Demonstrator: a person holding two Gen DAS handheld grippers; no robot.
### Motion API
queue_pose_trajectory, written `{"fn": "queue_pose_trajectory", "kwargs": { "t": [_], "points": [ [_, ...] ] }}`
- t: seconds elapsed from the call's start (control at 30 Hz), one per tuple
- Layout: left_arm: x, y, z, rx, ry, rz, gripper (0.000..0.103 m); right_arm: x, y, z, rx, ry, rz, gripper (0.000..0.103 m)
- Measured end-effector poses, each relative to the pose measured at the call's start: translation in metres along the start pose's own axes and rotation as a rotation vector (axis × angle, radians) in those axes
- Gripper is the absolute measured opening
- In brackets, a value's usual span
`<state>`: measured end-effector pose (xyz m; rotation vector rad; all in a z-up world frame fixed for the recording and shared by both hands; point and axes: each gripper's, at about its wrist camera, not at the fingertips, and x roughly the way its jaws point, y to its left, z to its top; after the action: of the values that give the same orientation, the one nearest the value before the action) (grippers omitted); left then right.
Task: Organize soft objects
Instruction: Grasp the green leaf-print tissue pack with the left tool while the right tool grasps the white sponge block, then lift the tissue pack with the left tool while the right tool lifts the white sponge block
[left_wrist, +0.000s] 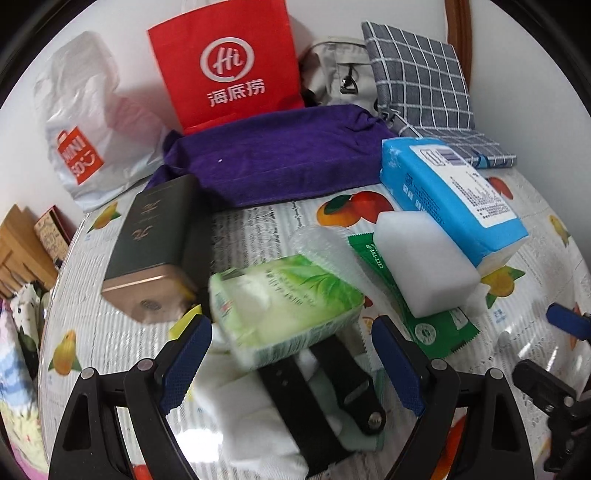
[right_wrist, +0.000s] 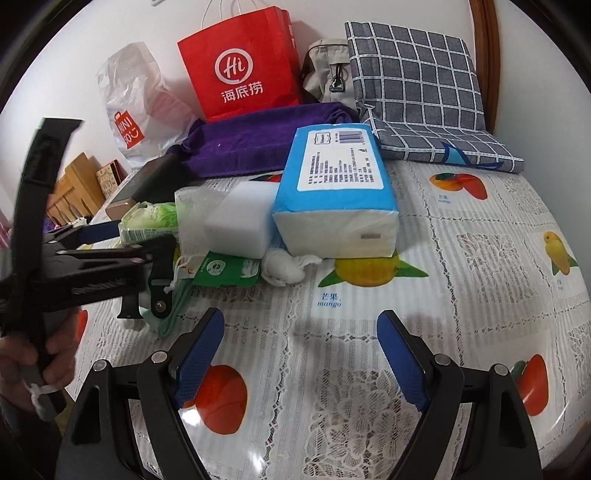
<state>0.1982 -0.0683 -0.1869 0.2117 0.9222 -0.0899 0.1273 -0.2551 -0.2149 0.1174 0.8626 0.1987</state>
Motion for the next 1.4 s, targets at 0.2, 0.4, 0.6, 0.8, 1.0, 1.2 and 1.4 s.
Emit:
{"fn": "queue_pose_trajectory", "kwargs": {
  "t": [0.2, 0.4, 0.6, 0.8, 1.0, 1.2, 1.4],
  "points": [
    [0.015, -0.003, 0.007, -0.005, 0.002, 0.039, 0.088, 0.004, 0.002, 0.005, -0.008, -0.005, 0.015, 0.085],
    [0.009, 0.004, 0.007, -0.017, -0.046, -0.006, 0.081, 0.008, 0.007, 0.01, 0.005, -0.018, 0.033, 0.085],
    [-0.008, 0.022, 0.002, -0.053, -0.059, -0.019, 0.081, 0.008, 0.02, 0.021, 0.033, -0.054, 0.074, 0.085],
    [-0.021, 0.047, -0.01, -0.095, -0.054, 0.008, 0.081, 0.022, 0.036, 0.031, 0.047, -0.072, 0.056, 0.085],
    [-0.026, 0.067, -0.023, -0.132, -0.05, -0.01, 0.081, 0.039, 0.04, 0.039, 0.105, -0.057, 0.027, 0.08],
    [-0.023, 0.082, -0.032, -0.165, -0.043, -0.032, 0.081, 0.055, 0.05, 0.042, 0.099, -0.024, -0.025, 0.061],
    [-0.02, 0.097, -0.04, -0.194, -0.038, -0.046, 0.081, 0.054, 0.056, 0.043, 0.052, -0.032, -0.067, 0.049]
  ]
}}
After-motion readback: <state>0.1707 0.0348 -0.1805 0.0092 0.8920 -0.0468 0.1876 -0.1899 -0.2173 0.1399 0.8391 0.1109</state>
